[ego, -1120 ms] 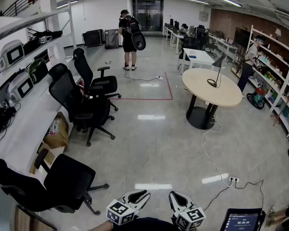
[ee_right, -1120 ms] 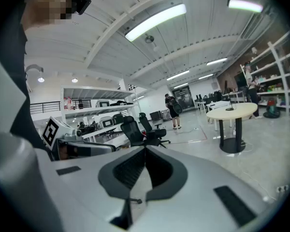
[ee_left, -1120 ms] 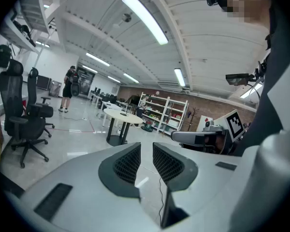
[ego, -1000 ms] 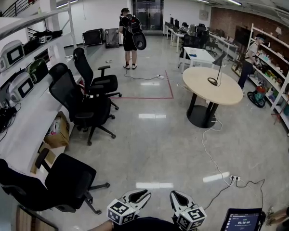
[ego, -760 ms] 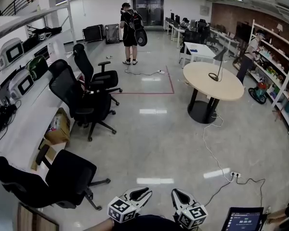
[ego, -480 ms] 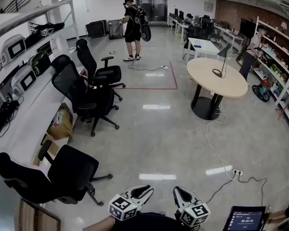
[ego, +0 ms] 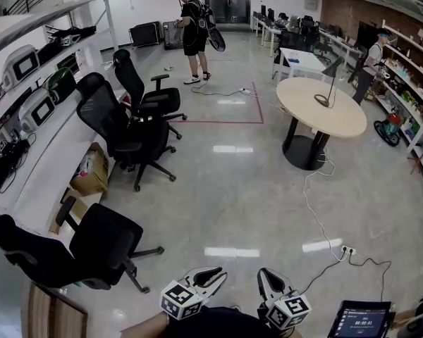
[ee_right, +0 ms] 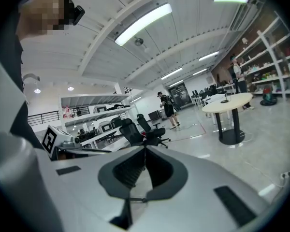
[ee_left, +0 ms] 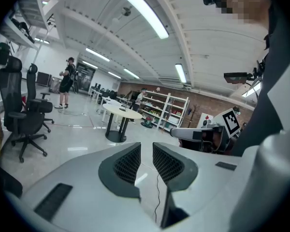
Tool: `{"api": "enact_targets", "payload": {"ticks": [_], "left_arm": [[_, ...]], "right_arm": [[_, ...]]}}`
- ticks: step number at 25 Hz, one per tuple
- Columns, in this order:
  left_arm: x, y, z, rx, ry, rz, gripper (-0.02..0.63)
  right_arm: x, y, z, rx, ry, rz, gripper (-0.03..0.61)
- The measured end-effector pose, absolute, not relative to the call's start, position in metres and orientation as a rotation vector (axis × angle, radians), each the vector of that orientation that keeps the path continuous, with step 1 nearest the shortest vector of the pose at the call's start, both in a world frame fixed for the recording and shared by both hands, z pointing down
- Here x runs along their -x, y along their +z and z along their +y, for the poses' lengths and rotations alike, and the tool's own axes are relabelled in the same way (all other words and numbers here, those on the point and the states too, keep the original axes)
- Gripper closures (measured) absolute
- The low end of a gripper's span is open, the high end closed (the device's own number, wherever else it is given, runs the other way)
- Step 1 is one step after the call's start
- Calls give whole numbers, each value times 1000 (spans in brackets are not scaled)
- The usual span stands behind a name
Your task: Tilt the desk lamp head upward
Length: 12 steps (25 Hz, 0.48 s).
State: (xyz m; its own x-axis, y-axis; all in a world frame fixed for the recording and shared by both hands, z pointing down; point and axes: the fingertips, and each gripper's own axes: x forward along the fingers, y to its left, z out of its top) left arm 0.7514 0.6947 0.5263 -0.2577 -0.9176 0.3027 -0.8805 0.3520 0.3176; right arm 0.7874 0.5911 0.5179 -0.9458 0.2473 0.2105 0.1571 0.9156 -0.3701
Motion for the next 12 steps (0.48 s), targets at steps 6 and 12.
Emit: {"api": "enact_targets", "payload": {"ticks": [6,12], "left_arm": [[-763,533,681,-1544,-118,-2193,531],[-757,538,681,-1500,-145,-2187,611]], "right_arm": [[-791,527,578,337,544,-2799,569],[-782,542,575,377,578,-2741,569]]}}
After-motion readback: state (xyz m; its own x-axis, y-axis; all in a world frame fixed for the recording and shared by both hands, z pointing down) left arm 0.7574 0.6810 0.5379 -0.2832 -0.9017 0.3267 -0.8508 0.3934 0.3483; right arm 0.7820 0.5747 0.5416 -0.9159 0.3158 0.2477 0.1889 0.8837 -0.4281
